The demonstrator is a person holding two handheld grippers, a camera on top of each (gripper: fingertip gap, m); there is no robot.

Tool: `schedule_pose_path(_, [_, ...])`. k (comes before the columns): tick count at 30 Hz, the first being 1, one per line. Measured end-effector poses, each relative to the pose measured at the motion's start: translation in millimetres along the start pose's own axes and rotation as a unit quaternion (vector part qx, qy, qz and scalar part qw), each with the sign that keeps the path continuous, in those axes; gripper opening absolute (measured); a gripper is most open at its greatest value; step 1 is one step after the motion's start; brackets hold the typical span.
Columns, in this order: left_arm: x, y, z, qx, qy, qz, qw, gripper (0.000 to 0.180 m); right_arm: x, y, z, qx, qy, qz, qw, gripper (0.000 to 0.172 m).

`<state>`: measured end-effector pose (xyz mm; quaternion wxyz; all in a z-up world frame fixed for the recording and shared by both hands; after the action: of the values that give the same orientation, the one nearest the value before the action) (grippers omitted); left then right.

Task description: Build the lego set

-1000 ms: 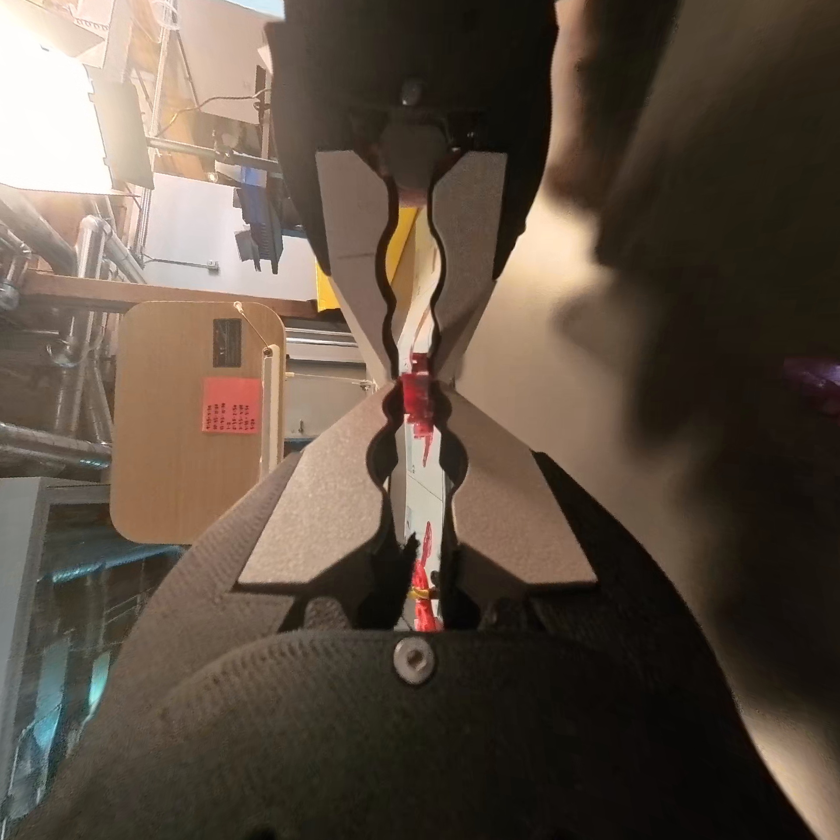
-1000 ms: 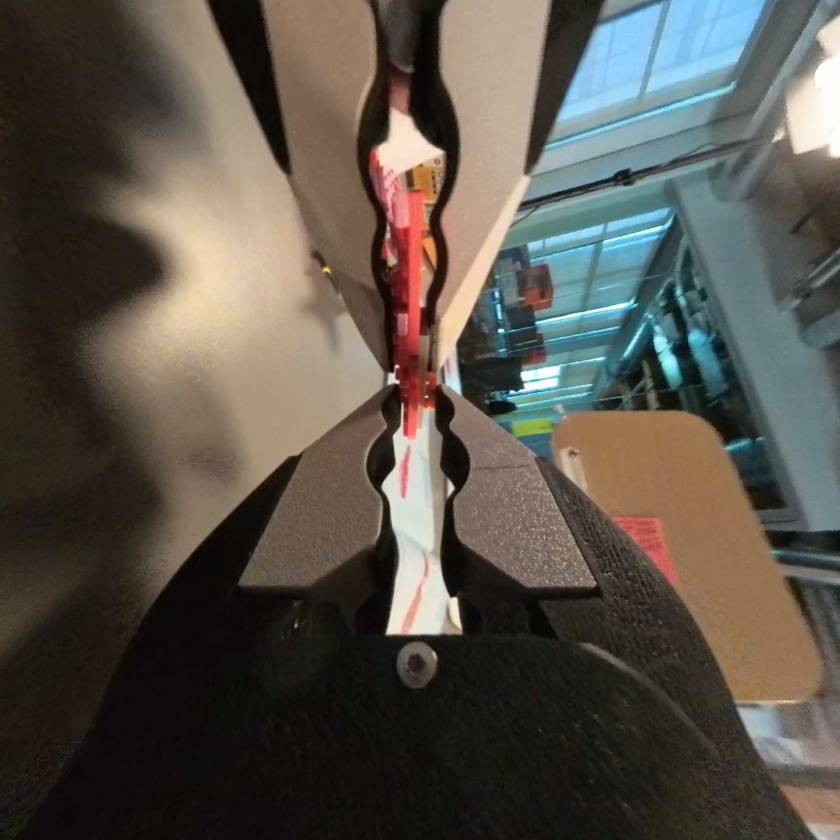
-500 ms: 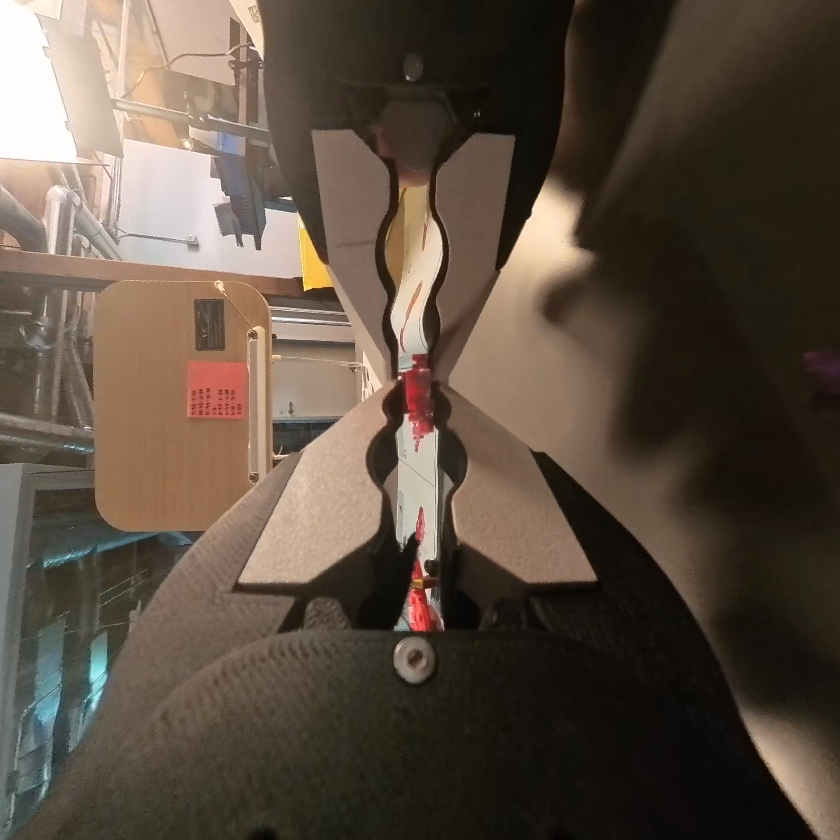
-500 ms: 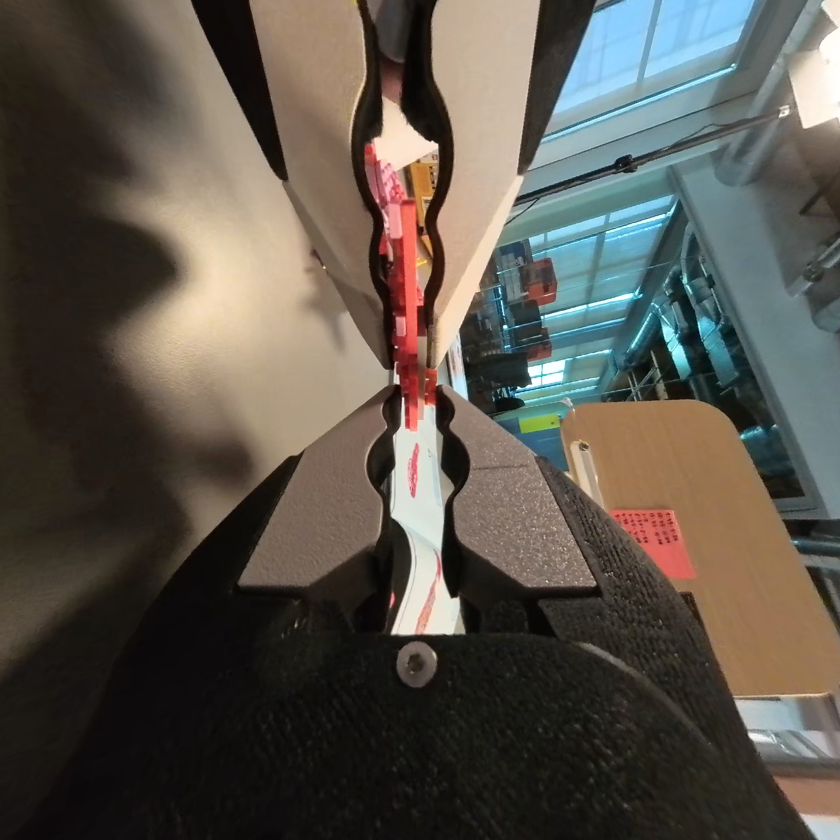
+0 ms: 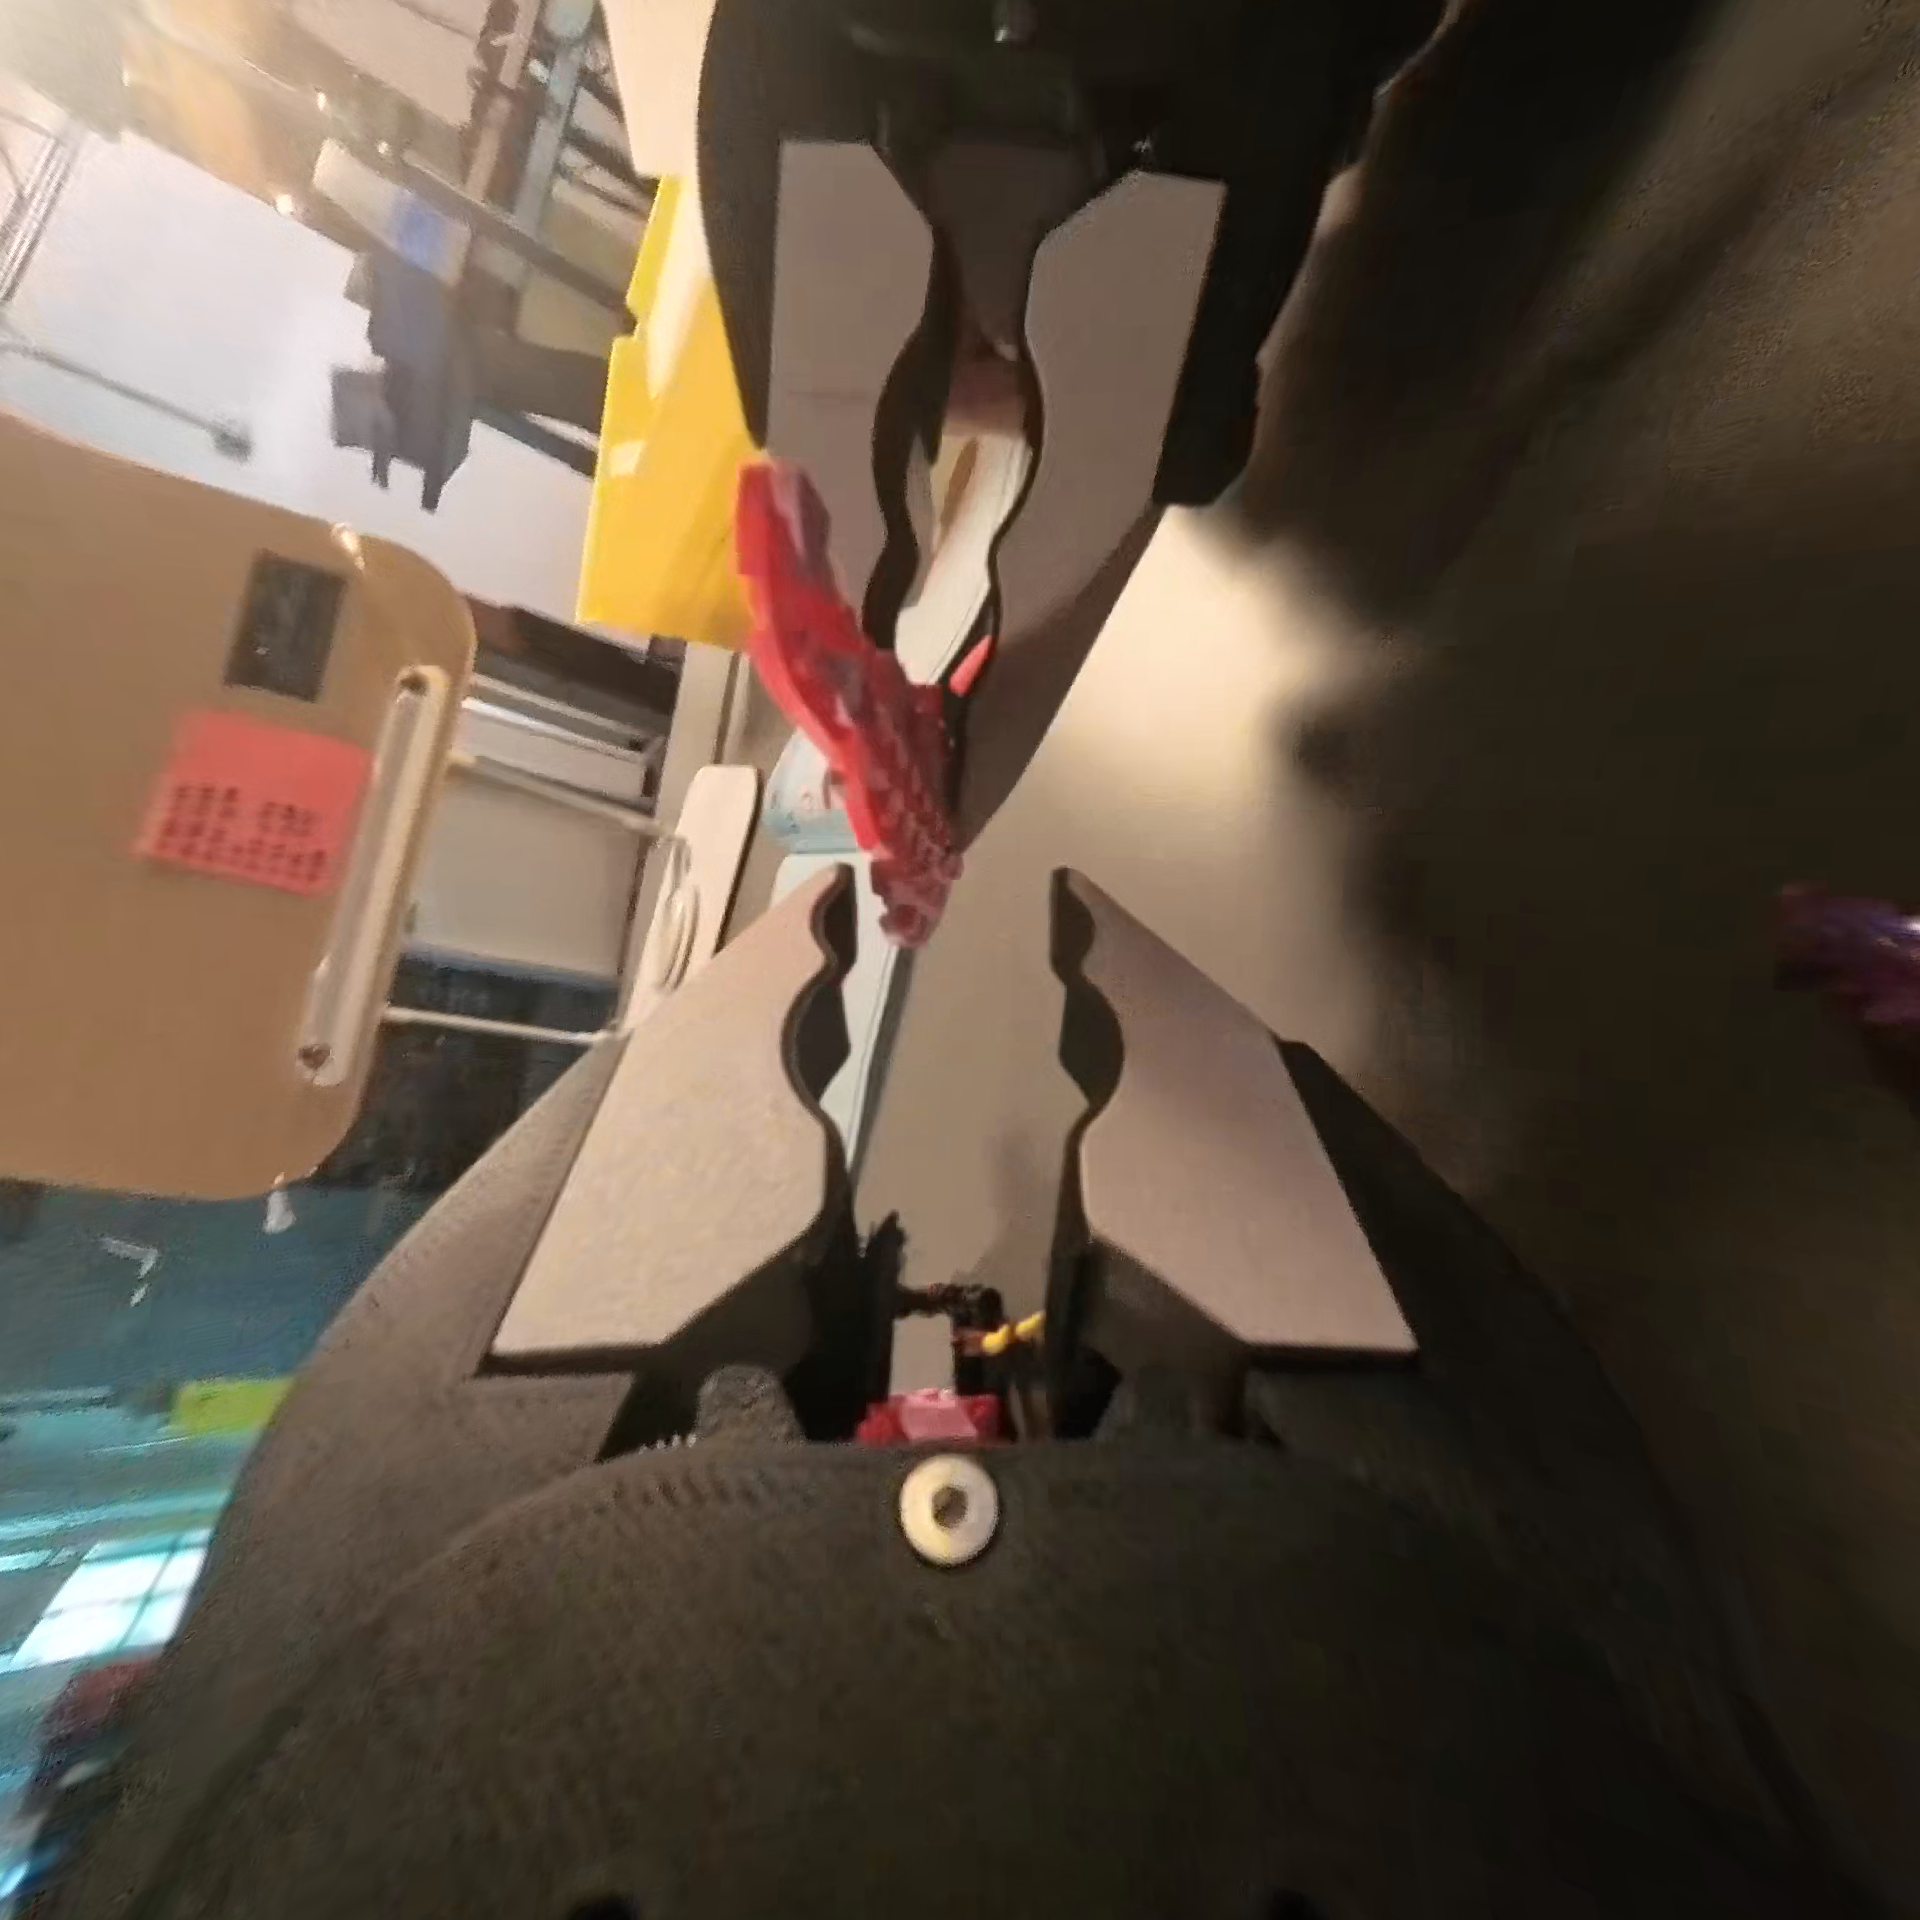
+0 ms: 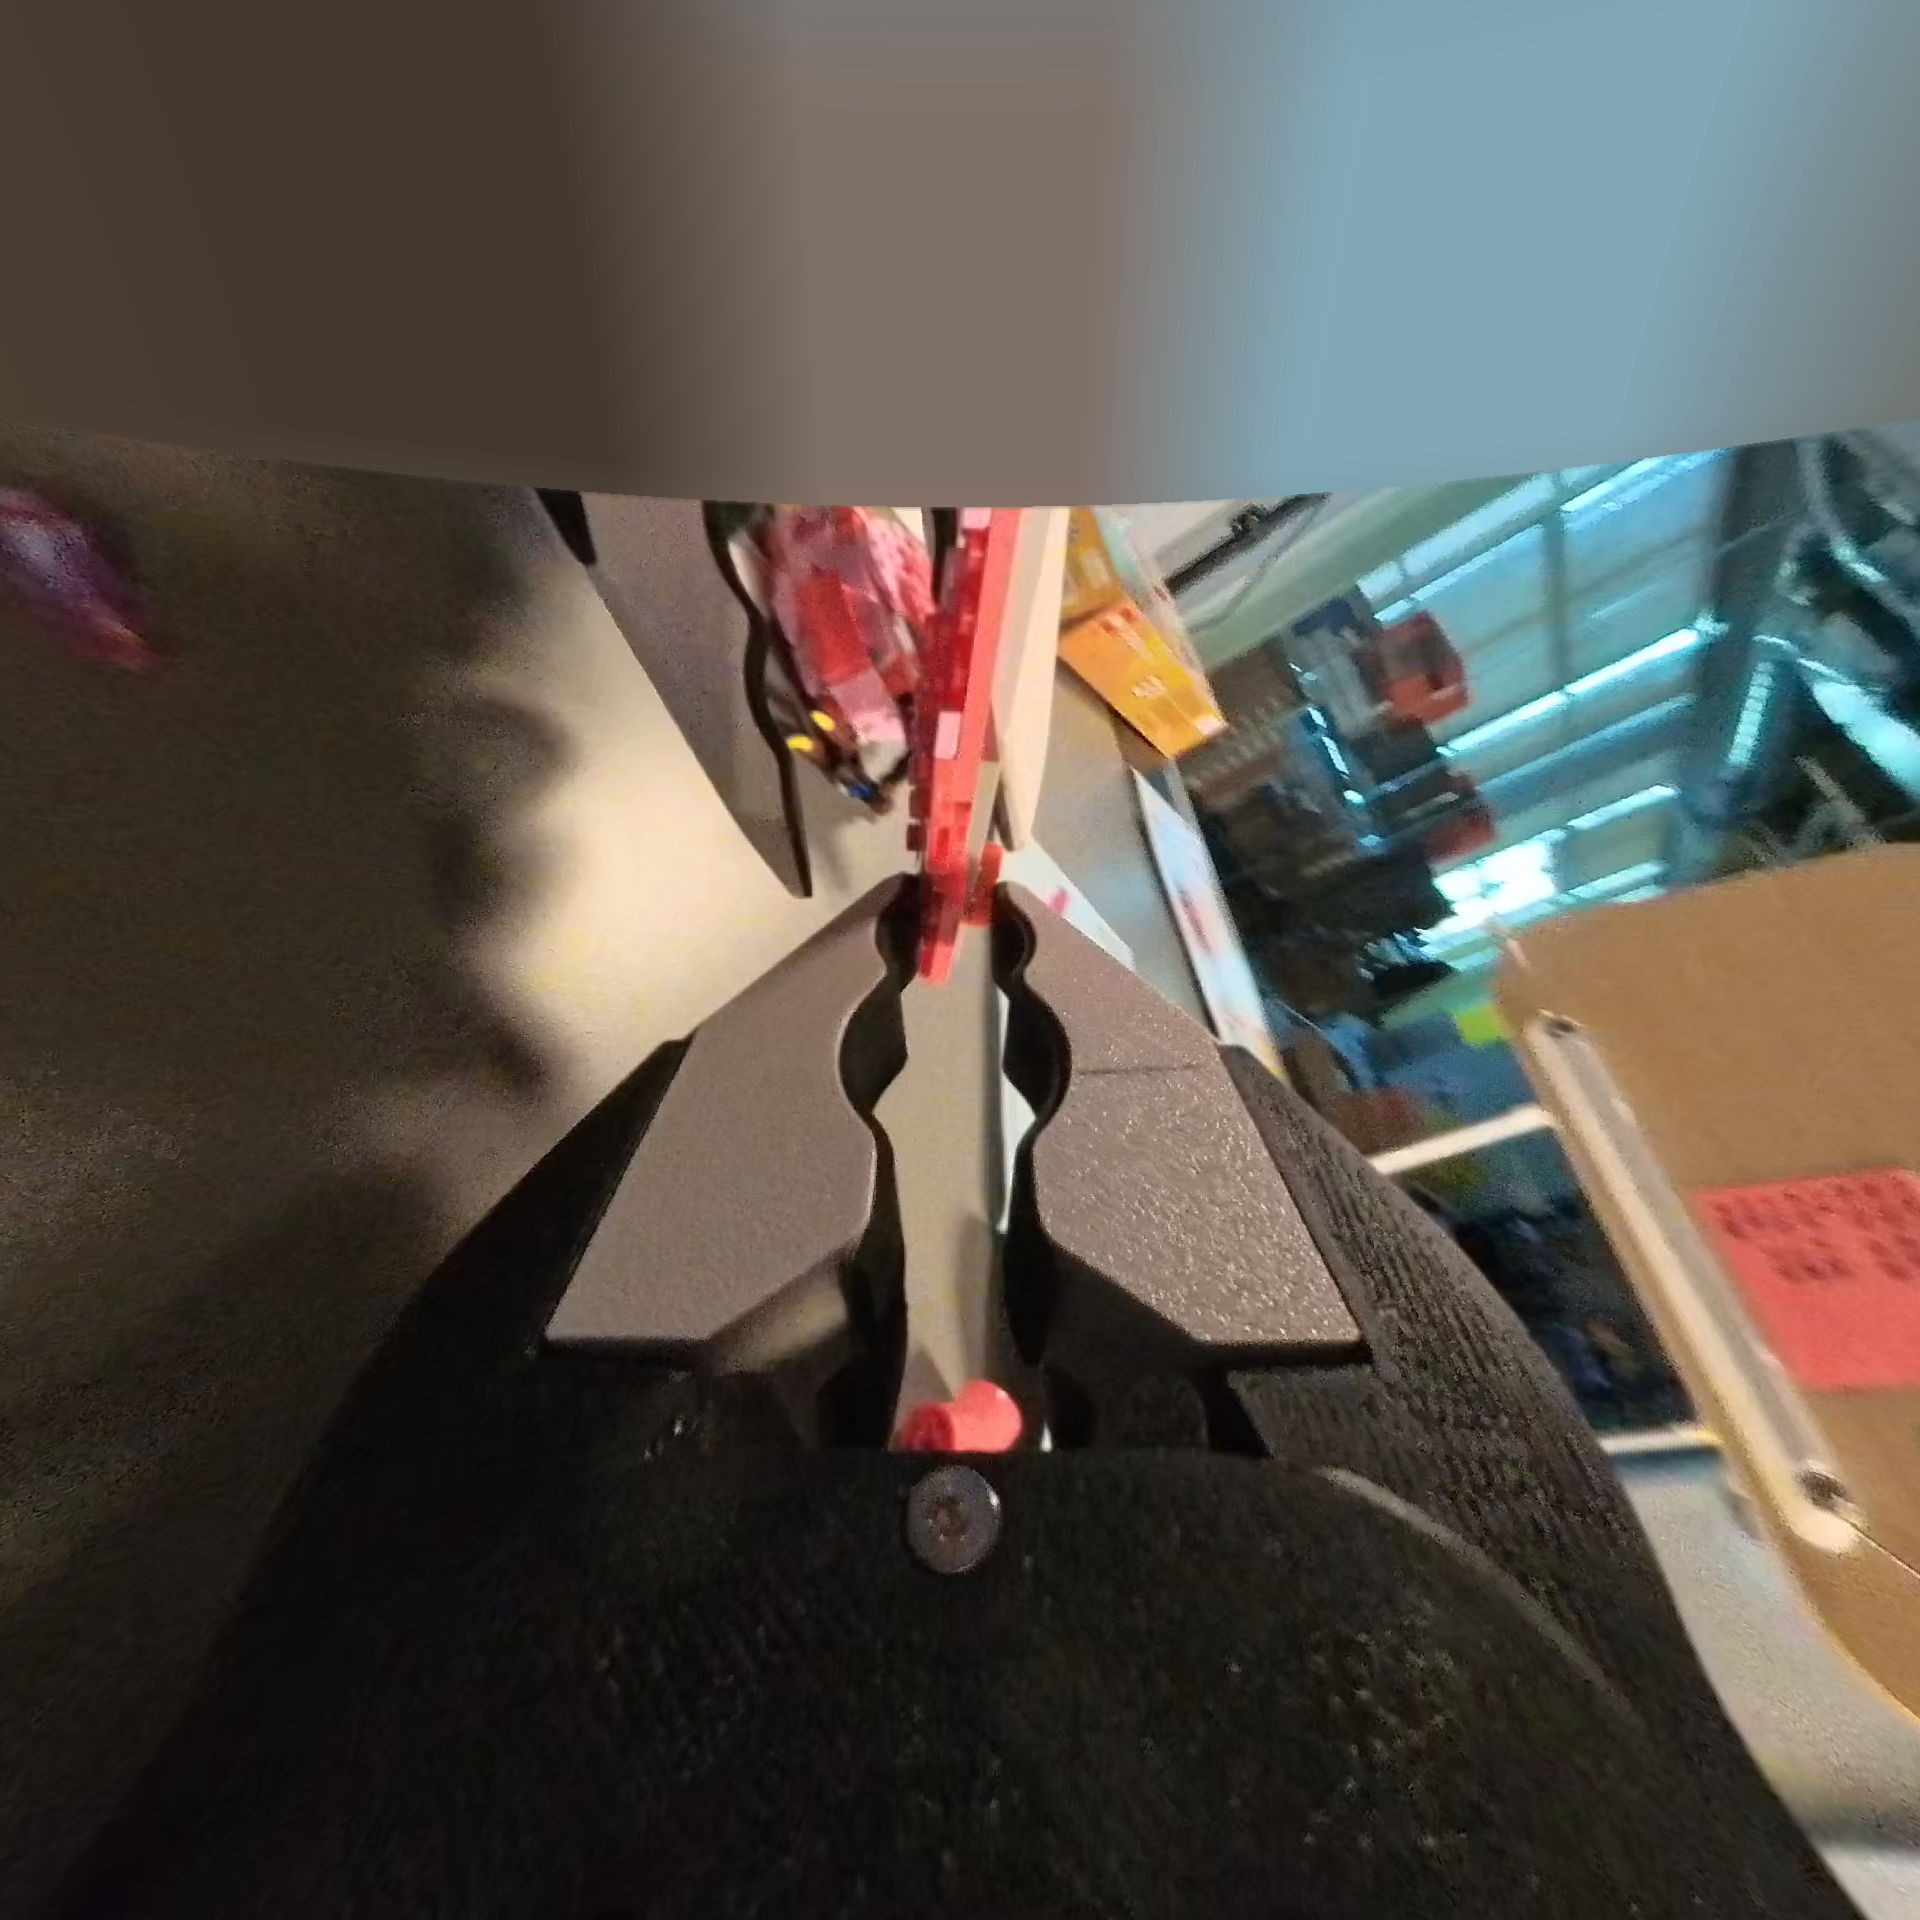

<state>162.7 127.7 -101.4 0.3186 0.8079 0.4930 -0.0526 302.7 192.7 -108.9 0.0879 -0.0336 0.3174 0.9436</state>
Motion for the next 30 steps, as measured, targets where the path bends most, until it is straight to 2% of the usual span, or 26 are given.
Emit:
schedule_pose_path(6, [-5.1, 0.2, -0.5, -0.018, -0.016, 0.059, 0.998, 0.024, -1.9, 1.9, -2.1, 0.033, 0.043, 0.031, 0.998, 0.01])
schedule_pose_path(8, [-5.9, 1.9, 0.2, -0.015, -0.016, 0.068, 0.997, 0.028, -1.5, 2.0, -3.9, 0.031, 0.049, 0.032, 0.998, 0.01])
schedule_pose_path(14, [-5.6, -0.2, -0.8, -0.014, -0.032, 0.056, 0.998, 0.021, -2.5, 4.4, -4.2, 0.04, 0.06, 0.044, 0.996, 0.01])
schedule_pose_path(22, [-3.9, 0.4, 3.6, 0.077, 0.014, 0.012, 0.997, 0.019, 0.0, 3.8, -5.8, 0.026, 0.04, 0.027, 0.998, 0.011])
schedule_pose_path(30, [-0.8, -2.6, 6.7, 0.107, 0.032, -0.015, 0.994, 0.015, 2.8, 1.5, -7.0, 0.022, 0.023, 0.004, 0.999, 0.013])
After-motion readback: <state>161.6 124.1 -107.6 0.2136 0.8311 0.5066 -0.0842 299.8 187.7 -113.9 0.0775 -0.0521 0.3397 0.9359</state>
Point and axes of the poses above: each gripper's, where its closed fingertips meet, x out along the fingers, y out of its top, z = x × y across the jaws, the point moved 10 cm from there along -x, back along the fingers, and after that the axes turned 4 degrees about -y, right-handed, at the moved point
